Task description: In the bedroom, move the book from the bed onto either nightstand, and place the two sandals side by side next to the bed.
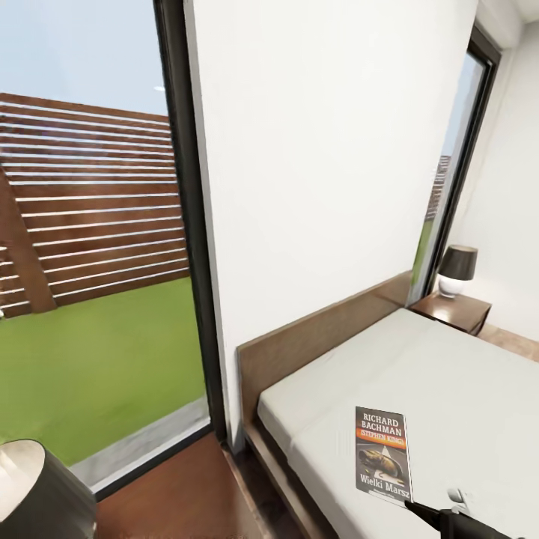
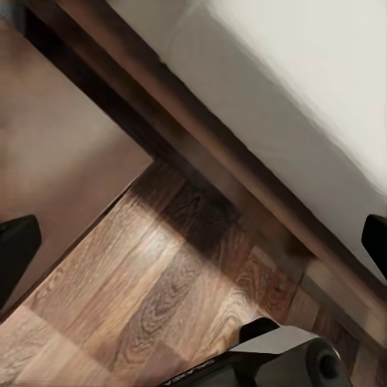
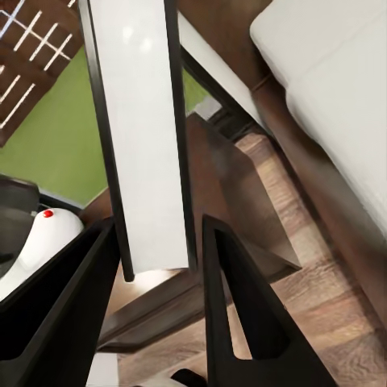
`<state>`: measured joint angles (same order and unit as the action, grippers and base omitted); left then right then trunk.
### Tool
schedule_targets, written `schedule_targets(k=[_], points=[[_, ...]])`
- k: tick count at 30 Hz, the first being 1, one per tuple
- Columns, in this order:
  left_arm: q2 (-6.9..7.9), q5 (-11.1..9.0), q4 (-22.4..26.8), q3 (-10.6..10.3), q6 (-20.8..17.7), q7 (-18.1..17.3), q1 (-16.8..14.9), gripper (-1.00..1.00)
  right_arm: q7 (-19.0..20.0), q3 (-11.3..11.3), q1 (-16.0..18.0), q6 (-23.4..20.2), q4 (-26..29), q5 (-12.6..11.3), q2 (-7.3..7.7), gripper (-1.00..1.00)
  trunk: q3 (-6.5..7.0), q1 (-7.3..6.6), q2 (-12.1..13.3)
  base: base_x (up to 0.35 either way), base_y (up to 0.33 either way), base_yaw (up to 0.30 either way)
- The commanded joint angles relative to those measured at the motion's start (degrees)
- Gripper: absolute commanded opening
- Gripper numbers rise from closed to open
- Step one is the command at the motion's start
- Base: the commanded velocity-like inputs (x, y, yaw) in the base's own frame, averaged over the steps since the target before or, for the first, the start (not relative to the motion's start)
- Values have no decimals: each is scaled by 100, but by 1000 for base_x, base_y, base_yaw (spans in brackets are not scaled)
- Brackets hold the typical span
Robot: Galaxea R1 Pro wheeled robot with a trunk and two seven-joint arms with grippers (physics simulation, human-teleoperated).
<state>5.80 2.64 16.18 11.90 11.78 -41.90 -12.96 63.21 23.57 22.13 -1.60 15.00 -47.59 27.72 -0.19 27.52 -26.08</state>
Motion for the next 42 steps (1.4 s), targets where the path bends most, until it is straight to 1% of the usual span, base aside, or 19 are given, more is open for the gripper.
schedule_targets(k=[1,26,31,42], points=[[-1,31,-9,32,26,-22,-4,100,10,25,2,-16,3,-66,5,-100,-2,2,-4,0,0,292],[-7,35,-9,27,26,-21,-4,100,14,30,4,-16,3,-66,5,-100,-2,2,-4,0,0,292],[-60,35,-9,31,26,-20,-4,100,15,31,4,-16,3,-66,2,-100,-2,2,-4,35,-29,292],[-70,35,-9,32,26,-20,-4,100,11,33,3,-16,3,-66,1,-100,-2,2,-4,42,-35,292]])
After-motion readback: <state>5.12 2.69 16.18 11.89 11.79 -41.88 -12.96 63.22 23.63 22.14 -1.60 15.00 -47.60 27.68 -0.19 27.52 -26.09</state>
